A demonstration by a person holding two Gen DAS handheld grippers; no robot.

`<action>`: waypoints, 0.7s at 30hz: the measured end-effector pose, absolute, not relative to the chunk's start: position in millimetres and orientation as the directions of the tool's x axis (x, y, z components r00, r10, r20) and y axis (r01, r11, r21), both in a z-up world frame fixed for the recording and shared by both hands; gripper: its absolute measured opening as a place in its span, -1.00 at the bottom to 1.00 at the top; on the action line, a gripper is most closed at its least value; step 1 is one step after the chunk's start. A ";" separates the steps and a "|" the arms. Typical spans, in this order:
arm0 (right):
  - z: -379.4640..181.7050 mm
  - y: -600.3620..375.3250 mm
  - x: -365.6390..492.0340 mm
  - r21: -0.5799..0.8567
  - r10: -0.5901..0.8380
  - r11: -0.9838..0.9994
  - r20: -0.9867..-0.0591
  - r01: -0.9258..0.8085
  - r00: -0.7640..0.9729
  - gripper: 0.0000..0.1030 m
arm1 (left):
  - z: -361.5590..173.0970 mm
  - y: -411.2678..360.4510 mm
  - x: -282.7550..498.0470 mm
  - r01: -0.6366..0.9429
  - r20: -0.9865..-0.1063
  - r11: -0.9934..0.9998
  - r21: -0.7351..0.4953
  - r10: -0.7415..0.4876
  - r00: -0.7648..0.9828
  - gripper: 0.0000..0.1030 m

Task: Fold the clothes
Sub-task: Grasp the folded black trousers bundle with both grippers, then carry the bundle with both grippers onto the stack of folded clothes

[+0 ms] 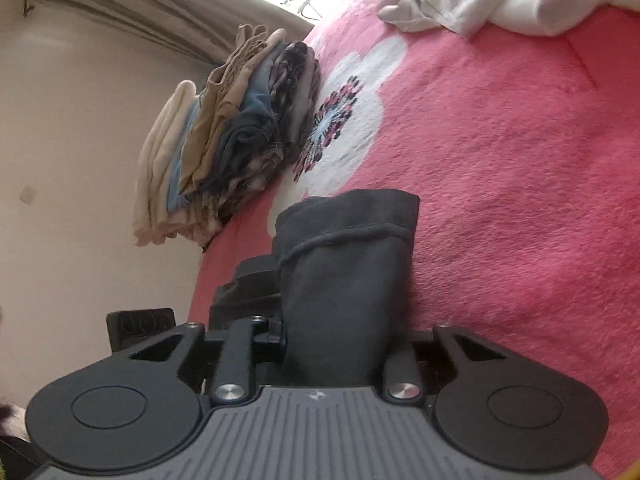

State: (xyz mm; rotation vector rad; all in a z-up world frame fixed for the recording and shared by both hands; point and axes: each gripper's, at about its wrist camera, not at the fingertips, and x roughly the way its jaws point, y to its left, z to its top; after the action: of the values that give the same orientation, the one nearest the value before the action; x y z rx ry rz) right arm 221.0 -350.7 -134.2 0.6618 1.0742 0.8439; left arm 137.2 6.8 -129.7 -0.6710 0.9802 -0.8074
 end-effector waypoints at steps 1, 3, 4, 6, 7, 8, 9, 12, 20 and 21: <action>-130.0 -350.6 217.9 0.801 0.843 0.533 -0.478 -0.273 0.245 -0.53 | -128.0 7.0 135.7 0.283 -0.450 0.541 -0.792 -0.831 0.329 -0.38; -121.1 -351.0 211.7 0.786 0.835 0.545 -0.478 -0.293 0.271 -0.55 | -124.0 6.5 133.4 0.288 -0.449 0.546 -0.787 -0.826 0.341 -0.49; -115.8 -350.7 208.4 0.779 0.832 0.549 -0.475 -0.303 0.288 -0.56 | -120.9 6.1 131.9 0.292 -0.445 0.546 -0.785 -0.825 0.349 -0.51; -103.7 -349.7 199.8 0.766 0.826 0.555 -0.463 -0.324 0.320 -0.56 | -111.7 6.0 127.0 0.308 -0.430 0.545 -0.780 -0.824 0.369 -0.59; -96.7 -349.0 194.8 0.757 0.822 0.560 -0.459 -0.336 0.336 -0.56 | -105.8 5.8 123.7 0.322 -0.424 0.548 -0.772 -0.822 0.381 -0.60; -89.6 -345.8 190.7 0.749 0.819 0.564 -0.454 -0.349 0.350 -0.57 | -99.6 5.8 120.3 0.336 -0.417 0.551 -0.764 -0.819 0.394 -0.62; -82.0 -344.3 185.9 0.741 0.817 0.567 -0.448 -0.361 0.364 -0.57 | -92.8 6.2 116.3 0.351 -0.410 0.554 -0.755 -0.816 0.407 -0.63; -56.7 -342.2 169.6 0.710 0.809 0.576 -0.425 -0.405 0.406 -0.57 | -71.1 8.6 105.2 0.393 -0.384 0.561 -0.728 -0.810 0.443 -0.67; 3.5 -321.6 146.6 0.669 0.825 0.542 -0.310 -0.509 0.472 -0.57 | -12.5 35.5 84.0 0.469 -0.311 0.609 -0.639 -0.763 0.566 -0.69; 9.0 -317.4 146.9 0.664 0.827 0.539 -0.300 -0.518 0.476 -0.57 | -7.6 39.1 82.2 0.471 -0.305 0.618 -0.630 -0.754 0.582 -0.69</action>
State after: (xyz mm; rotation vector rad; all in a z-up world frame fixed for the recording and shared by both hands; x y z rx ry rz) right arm 146.9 -317.4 9.0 0.5346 0.6545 0.8707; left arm 82.2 39.1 -7.6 -0.5253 0.5961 -0.7548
